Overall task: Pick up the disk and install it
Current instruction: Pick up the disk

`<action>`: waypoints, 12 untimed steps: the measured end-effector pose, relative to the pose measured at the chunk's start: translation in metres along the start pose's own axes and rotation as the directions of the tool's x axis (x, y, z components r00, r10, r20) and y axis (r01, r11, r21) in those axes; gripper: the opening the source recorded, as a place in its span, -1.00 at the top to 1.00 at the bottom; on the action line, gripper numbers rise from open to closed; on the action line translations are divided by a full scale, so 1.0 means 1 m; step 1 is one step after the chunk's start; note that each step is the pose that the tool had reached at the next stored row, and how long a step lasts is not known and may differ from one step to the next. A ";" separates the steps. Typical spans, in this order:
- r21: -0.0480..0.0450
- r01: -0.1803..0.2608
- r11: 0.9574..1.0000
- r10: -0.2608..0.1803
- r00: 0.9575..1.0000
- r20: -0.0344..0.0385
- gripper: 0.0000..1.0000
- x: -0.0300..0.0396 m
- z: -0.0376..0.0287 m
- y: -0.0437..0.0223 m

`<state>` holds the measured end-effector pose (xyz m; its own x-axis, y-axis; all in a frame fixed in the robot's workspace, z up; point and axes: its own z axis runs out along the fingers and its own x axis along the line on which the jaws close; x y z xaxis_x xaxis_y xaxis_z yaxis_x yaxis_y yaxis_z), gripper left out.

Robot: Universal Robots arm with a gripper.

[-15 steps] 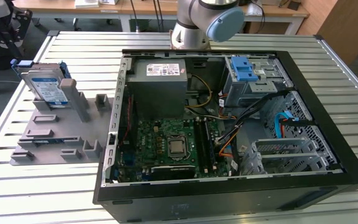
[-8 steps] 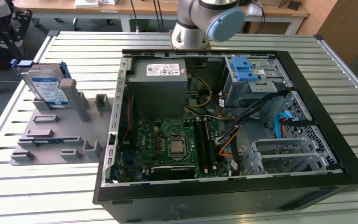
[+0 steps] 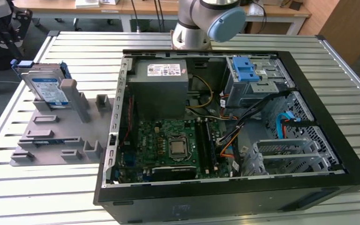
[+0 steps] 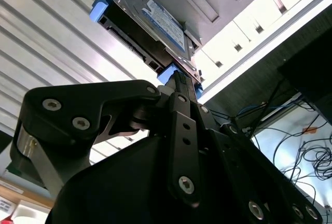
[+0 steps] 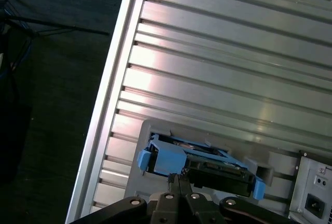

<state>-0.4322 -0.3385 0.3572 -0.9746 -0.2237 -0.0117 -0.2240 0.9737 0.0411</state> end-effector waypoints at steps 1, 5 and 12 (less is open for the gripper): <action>0.000 0.002 1.000 -0.002 1.000 0.000 0.79 0.0000 0.0000 0.0000; 0.000 0.008 1.000 -0.008 1.000 0.000 0.79 0.0001 0.0000 0.0000; 0.000 0.019 1.000 -0.019 1.000 -0.001 0.79 0.0002 0.0000 0.0000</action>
<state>-0.4324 -0.3385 0.3572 -0.9703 -0.2418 -0.0116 -0.2420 0.9694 0.0411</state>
